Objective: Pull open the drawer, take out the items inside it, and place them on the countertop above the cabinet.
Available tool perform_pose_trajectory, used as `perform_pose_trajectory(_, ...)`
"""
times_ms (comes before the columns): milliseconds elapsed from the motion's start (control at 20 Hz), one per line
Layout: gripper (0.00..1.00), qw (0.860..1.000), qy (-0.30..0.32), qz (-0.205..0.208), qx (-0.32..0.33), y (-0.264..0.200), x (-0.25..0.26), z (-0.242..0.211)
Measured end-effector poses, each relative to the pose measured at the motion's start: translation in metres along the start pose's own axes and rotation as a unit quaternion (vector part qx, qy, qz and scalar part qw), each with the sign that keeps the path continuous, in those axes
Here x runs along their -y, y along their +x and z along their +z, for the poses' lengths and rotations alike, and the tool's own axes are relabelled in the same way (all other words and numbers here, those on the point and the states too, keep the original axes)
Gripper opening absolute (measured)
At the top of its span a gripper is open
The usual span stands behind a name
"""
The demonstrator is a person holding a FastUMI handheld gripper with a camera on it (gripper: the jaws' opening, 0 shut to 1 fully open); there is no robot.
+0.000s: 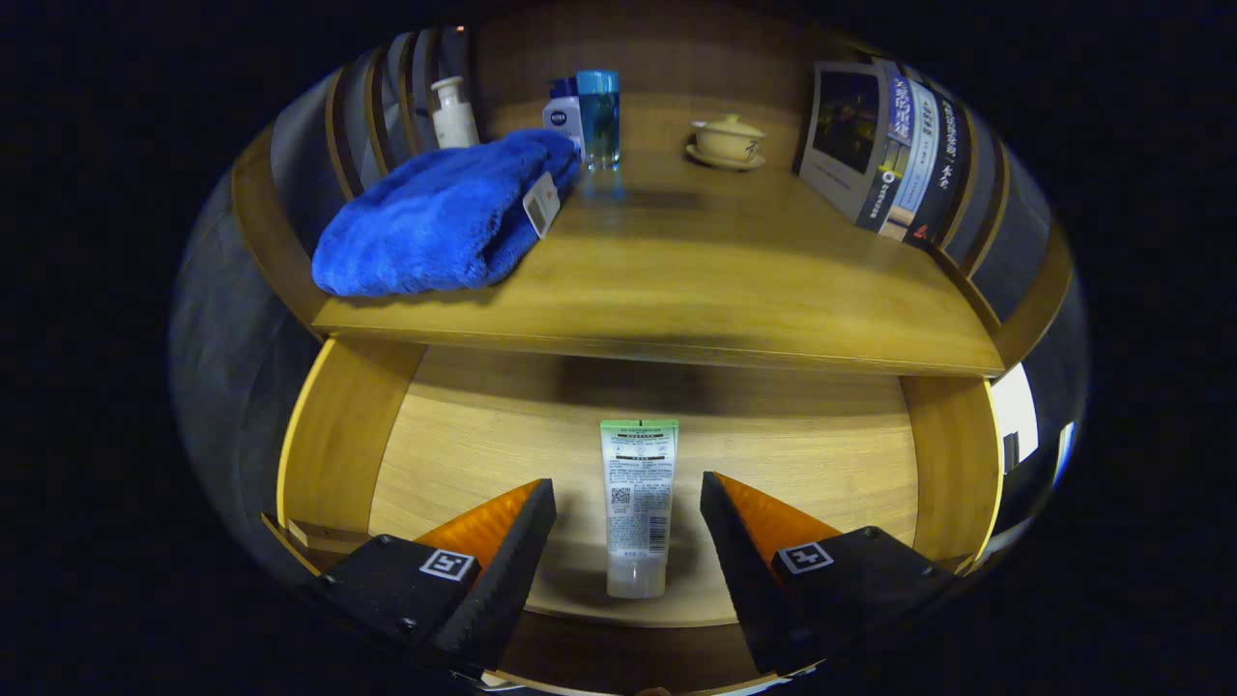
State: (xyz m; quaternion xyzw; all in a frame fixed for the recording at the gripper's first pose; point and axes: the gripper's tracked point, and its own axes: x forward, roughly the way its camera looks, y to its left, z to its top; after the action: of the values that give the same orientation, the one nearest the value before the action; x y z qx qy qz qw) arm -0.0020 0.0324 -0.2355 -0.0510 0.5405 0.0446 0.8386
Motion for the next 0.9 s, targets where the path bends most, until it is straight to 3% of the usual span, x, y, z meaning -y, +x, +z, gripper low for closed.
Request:
perform_pose_trajectory(300, 0.98, 0.998, 0.002, -0.001, -0.07, 0.027, 0.004, -0.019)
perform_pose_trajectory(550, 0.6, 0.995, -0.015, -0.008, -0.094, 0.03, 0.007, -0.03)
perform_pose_trajectory(800, 0.4, 0.996, -0.006, 0.003, -0.085, 0.016, 0.008, -0.03)
perform_pose_trajectory(900, 0.4, 0.997, -0.008, 0.006, -0.074, 0.003, 0.009, -0.024)
